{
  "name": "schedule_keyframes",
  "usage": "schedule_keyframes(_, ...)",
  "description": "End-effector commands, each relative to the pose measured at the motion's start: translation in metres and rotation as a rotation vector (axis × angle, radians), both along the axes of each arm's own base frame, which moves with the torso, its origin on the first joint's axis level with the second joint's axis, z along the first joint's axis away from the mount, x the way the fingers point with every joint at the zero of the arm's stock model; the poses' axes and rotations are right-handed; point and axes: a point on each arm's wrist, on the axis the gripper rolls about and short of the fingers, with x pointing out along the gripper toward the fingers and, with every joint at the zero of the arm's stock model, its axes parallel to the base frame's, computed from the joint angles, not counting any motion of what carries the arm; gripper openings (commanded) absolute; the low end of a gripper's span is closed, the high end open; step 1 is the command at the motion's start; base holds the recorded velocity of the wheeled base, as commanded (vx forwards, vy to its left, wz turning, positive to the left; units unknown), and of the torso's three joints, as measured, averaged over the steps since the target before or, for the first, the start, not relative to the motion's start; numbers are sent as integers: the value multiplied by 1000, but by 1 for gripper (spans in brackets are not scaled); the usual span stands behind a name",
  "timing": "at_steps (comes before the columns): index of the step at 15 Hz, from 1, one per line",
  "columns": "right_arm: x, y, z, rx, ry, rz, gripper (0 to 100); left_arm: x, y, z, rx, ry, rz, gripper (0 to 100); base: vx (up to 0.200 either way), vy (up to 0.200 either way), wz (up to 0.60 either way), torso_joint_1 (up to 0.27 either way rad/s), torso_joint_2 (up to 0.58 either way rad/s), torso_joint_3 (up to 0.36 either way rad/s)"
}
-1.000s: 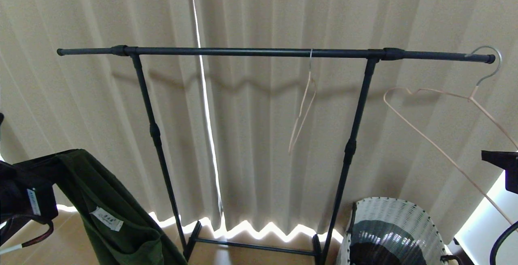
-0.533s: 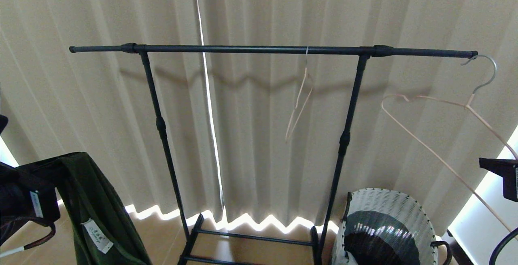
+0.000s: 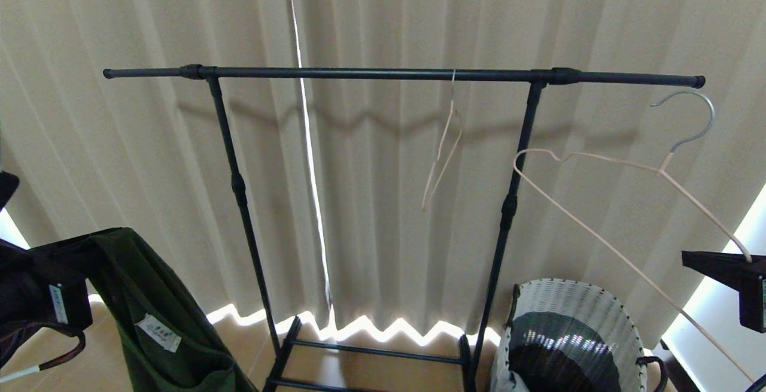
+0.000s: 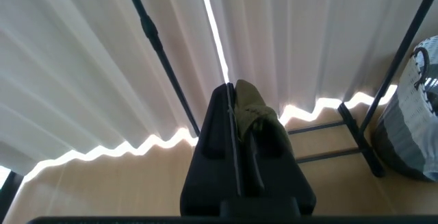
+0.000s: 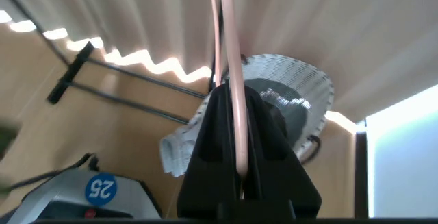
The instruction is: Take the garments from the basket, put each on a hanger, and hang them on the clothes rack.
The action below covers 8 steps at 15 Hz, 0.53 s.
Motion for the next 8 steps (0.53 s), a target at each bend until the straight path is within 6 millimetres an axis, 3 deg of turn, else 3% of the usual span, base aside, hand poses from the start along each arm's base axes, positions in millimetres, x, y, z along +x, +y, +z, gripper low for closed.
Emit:
schedule_keyframes(1,-4,2,2,0,-14,23,0,1,0,0,1,1,-2,0,0,0,0,0,0,0)
schedule_keyframes(2,-6,3,3,1,-23,27,0,1,0,1,2,-1,-2,0,0,0,0,0,0,0)
schedule_keyframes(8,-8,3,2,1,-26,29,0,1,0,0,4,0,-4,0,0,200,0,6,2,2)
